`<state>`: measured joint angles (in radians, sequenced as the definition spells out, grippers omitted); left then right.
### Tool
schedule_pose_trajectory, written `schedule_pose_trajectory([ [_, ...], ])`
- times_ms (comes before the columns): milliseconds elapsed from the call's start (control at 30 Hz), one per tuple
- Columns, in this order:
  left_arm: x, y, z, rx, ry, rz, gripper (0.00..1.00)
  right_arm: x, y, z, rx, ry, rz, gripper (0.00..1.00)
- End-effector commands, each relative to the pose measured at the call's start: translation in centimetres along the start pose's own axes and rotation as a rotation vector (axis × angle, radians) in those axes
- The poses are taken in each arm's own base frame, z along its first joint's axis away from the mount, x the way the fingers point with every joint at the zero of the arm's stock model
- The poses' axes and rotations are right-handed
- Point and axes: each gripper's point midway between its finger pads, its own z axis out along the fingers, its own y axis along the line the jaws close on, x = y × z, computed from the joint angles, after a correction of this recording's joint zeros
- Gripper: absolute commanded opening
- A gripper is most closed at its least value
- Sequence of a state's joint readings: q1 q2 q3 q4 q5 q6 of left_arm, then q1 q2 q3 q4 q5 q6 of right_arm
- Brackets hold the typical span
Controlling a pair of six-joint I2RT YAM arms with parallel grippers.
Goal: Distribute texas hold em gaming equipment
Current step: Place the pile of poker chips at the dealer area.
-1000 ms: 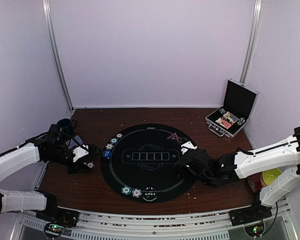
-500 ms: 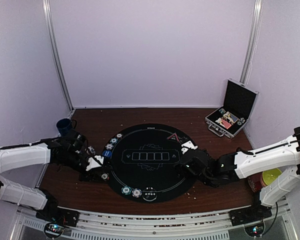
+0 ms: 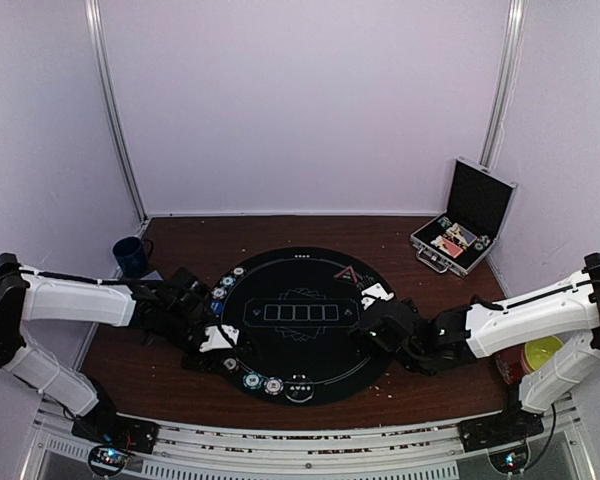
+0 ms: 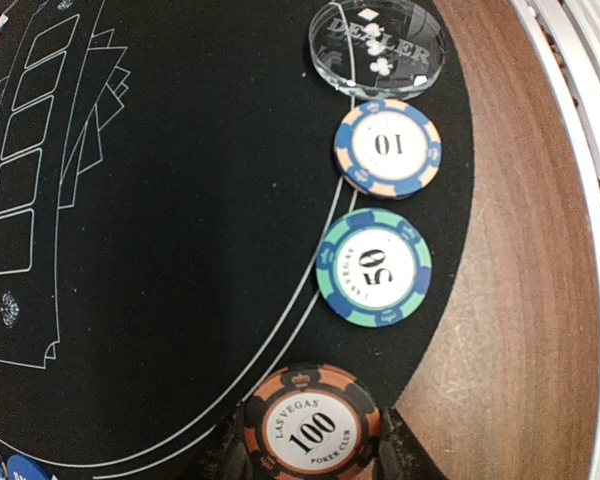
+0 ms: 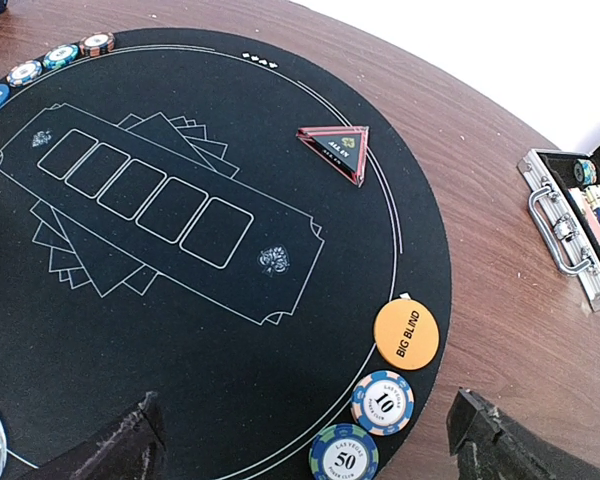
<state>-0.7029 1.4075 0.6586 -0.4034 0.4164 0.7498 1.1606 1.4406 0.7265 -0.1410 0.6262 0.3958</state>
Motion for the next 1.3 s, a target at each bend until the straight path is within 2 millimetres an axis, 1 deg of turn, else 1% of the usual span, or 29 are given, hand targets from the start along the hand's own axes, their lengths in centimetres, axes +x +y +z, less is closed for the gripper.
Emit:
schedule_pose_trajectory([
  [0, -0.8, 2.0, 0.7, -0.063, 0.01, 0.018, 0.25, -0.6, -0.1, -0.1, 0.016, -0.019, 0.007, 1.0],
  [167, -0.1, 1.7, 2.0, -0.044, 0.049, 0.017, 0.25, -0.6, -0.1, -0.2, 0.012, -0.021, 0.007, 1.0],
  [233, -0.2, 1.5, 2.3, -0.04, 0.057, 0.023, 0.25, -0.6, -0.1, -0.1, 0.013, -0.02, 0.008, 1.0],
  [433, -0.7, 0.9, 2.7, -0.034, 0.059, 0.046, 0.25, -0.5, 0.0, 0.0, 0.014, -0.017, 0.002, 1.0],
  [633, -0.4, 0.3, 3.0, -0.019, 0.069, 0.054, 0.25, -0.5, 0.0, 0.0, 0.014, -0.017, 0.003, 1.0],
  [800, 0.0, 0.0, 3.0, -0.016, 0.079, 0.058, 0.25, -0.6, -0.1, -0.1, 0.014, -0.019, 0.007, 1.0],
  [1100, -0.1, 0.0, 2.4, -0.029, 0.076, 0.066, 0.23, -0.7, -0.2, -0.3, 0.011, -0.022, 0.011, 1.0],
  [1267, -0.2, -0.6, 2.2, -0.005, 0.067, 0.071, 0.21, -0.9, -0.2, -0.4, 0.009, -0.025, 0.015, 1.0],
])
